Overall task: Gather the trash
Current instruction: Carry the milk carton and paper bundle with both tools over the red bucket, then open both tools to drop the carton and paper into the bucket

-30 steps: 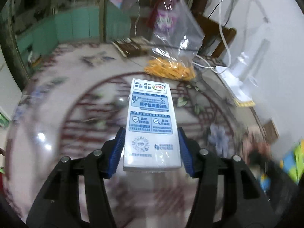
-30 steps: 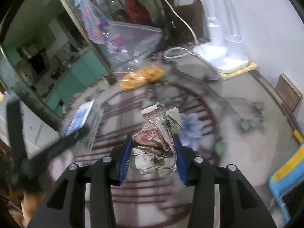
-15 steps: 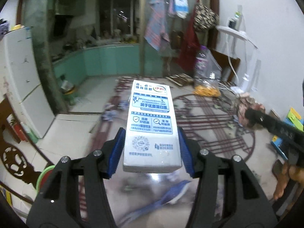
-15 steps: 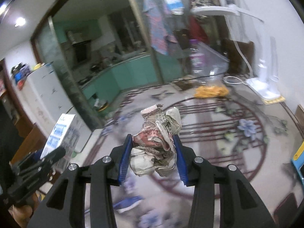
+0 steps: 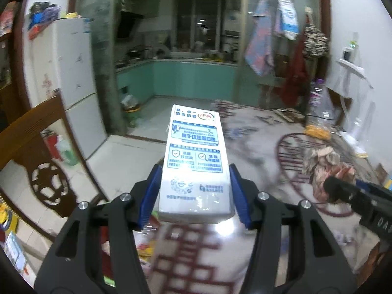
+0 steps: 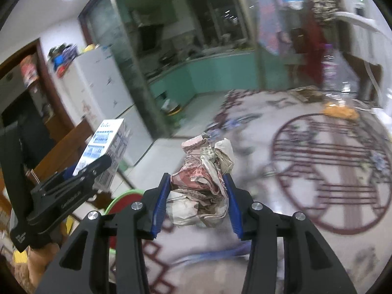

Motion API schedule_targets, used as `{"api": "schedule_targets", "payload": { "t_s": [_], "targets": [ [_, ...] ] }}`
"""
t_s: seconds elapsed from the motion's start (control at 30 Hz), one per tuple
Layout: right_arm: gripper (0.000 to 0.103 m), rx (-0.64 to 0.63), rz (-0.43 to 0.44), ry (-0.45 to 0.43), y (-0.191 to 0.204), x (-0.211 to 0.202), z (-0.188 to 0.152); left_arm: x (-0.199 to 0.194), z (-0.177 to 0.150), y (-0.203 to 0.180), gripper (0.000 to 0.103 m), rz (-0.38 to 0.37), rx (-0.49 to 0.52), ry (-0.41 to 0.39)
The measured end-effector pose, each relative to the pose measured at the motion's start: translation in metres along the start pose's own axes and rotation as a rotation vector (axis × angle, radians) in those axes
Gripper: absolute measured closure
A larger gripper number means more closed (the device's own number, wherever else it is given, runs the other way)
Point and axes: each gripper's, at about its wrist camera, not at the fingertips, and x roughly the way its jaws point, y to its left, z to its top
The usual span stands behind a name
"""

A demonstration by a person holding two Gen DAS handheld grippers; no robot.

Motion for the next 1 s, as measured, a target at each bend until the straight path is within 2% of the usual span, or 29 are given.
{"api": "schedule_targets", "payload": {
  "t_s": [0.1, 0.27, 0.4, 0.53, 0.63, 0.67, 0.7, 0.73, 0.77, 0.87, 1.0],
  "targets": [
    [0.06, -0.037, 0.066, 0.076, 0.033, 0.035, -0.008, 0.009, -0.005, 0.031, 0.05, 0.092, -0.028, 0.019],
    [0.06, -0.093, 0.158, 0.194, 0.081, 0.089, -0.033, 0.018, -0.009, 0.083, 0.051, 0.188, -0.13, 0.07],
    [0.06, -0.122, 0.22, 0.274, 0.117, 0.128, -0.044, 0.025, -0.016, 0.113, 0.053, 0.24, -0.208, 0.127],
    [0.06, -0.18, 0.251, 0.325, 0.147, 0.157, -0.047, 0.025, -0.02, 0.126, 0.053, 0.261, -0.247, 0.138],
    [0.051, -0.224, 0.272, 0.364, 0.159, 0.173, -0.051, 0.025, -0.022, 0.132, 0.054, 0.277, -0.261, 0.128],
    [0.041, -0.244, 0.261, 0.368, 0.163, 0.177, -0.053, 0.024, -0.023, 0.133, 0.054, 0.284, -0.268, 0.118],
    [0.033, -0.256, 0.247, 0.359, 0.164, 0.178, -0.054, 0.023, -0.022, 0.134, 0.05, 0.291, -0.274, 0.109],
    [0.031, -0.26, 0.235, 0.346, 0.163, 0.179, -0.054, 0.023, -0.021, 0.134, 0.045, 0.292, -0.278, 0.105],
    [0.03, -0.252, 0.225, 0.334, 0.158, 0.178, -0.052, 0.022, -0.02, 0.134, 0.032, 0.293, -0.283, 0.095],
    [0.023, -0.189, 0.195, 0.31, 0.134, 0.167, -0.044, 0.02, -0.016, 0.126, 0.025, 0.284, -0.269, 0.068],
    [0.014, -0.117, 0.118, 0.217, 0.083, 0.131, -0.026, 0.022, -0.01, 0.101, 0.013, 0.24, -0.219, 0.053]
  ]
}}
